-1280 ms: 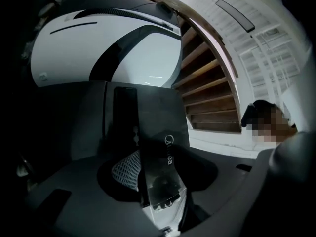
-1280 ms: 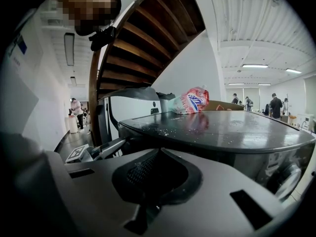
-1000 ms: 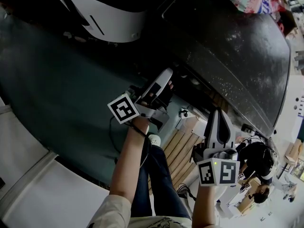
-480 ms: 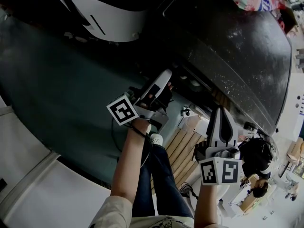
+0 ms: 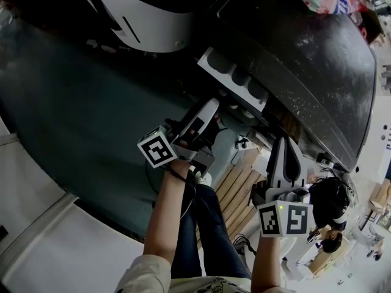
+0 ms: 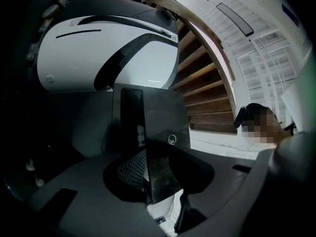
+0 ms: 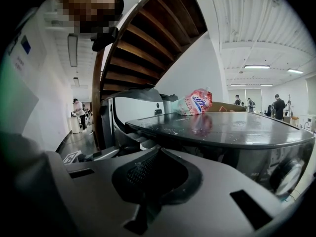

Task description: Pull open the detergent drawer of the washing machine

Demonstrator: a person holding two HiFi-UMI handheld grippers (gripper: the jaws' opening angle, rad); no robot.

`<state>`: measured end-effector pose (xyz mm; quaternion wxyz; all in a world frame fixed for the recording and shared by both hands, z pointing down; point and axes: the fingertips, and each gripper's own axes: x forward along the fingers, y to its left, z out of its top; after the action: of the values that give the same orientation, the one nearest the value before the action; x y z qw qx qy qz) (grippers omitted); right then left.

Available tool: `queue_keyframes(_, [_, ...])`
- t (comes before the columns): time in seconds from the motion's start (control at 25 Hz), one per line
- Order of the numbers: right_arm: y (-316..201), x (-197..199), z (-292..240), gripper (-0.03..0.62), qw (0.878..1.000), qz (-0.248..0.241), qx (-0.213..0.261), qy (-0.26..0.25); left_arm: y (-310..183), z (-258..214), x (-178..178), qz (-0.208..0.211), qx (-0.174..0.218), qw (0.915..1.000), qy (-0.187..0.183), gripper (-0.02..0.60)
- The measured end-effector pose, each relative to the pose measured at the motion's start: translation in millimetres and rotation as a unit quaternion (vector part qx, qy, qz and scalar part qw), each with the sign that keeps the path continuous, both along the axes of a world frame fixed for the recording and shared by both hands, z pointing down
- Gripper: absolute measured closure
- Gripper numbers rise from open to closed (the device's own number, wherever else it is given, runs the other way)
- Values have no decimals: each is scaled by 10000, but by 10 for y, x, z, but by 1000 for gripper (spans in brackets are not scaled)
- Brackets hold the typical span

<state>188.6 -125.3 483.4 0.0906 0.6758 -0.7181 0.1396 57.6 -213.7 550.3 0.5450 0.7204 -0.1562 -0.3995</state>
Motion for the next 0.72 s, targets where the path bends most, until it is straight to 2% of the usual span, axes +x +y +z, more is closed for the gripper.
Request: queue_keyframes(0.72, [110, -202, -37, 580, 9998, -184, 60, 11, 377, 28, -267, -122, -43, 9999, -113, 434])
